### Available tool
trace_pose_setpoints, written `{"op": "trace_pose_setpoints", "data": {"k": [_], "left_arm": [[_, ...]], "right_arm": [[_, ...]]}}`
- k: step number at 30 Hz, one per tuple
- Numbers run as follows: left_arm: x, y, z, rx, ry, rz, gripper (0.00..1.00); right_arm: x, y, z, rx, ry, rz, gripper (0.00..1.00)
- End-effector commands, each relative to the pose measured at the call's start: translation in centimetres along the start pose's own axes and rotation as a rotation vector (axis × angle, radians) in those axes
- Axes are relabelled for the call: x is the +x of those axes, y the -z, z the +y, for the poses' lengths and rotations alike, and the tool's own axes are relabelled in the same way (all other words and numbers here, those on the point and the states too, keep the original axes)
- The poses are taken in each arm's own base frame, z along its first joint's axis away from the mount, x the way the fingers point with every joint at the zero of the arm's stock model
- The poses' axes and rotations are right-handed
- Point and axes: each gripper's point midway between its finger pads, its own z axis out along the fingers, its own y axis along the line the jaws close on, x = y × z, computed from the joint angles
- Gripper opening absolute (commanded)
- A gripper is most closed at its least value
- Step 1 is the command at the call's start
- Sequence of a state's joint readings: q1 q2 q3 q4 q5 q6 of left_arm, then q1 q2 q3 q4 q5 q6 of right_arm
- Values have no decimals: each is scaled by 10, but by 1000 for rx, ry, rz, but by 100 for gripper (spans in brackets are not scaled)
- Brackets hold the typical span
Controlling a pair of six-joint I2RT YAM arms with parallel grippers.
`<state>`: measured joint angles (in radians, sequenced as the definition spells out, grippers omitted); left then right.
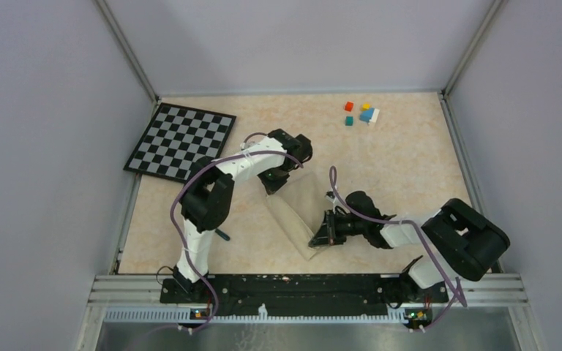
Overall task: Fold the napkin into a case and place the utensils inside
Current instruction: Fold the lower triangle-folded napkin at the center of the board.
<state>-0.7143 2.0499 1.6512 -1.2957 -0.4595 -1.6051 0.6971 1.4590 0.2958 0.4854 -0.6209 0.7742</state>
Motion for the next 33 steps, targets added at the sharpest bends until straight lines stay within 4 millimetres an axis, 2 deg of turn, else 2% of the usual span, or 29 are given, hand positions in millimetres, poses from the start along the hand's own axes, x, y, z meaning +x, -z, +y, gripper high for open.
{"op": "trace_pose_setpoints", "data": {"k": [1,4,7,10,13,16,20,23,29,33], "left_arm": [[-35,17,1,12,21,-148,0],[-35,20,-1,60,-27,-136,0],[-40,30,4,110,-53,-125,0],[-48,36,20,149,-49,-100,0],[-57,30,44,147,-35,-96,0],[-62,25,58,131,-38,-109,0],[-60,24,63,64,-42,-101,0],[-53,18,49,57,-53,-83,0],[-41,11,13,68,-81,-71,0],[-36,7,-4,73,-99,-64,0]], "right_arm": [[22,10,-15,59,44,81,0],[20,11,-7,30,62,73,0],[22,3,13,-41,78,92,0],[27,-11,41,-116,101,115,0],[32,-21,66,-196,104,134,0],[33,-25,78,-249,91,137,0],[37,-25,75,-254,75,143,0],[38,-22,69,-241,64,136,0],[32,-14,43,-180,22,104,0],[28,-11,29,-144,15,97,0]]}}
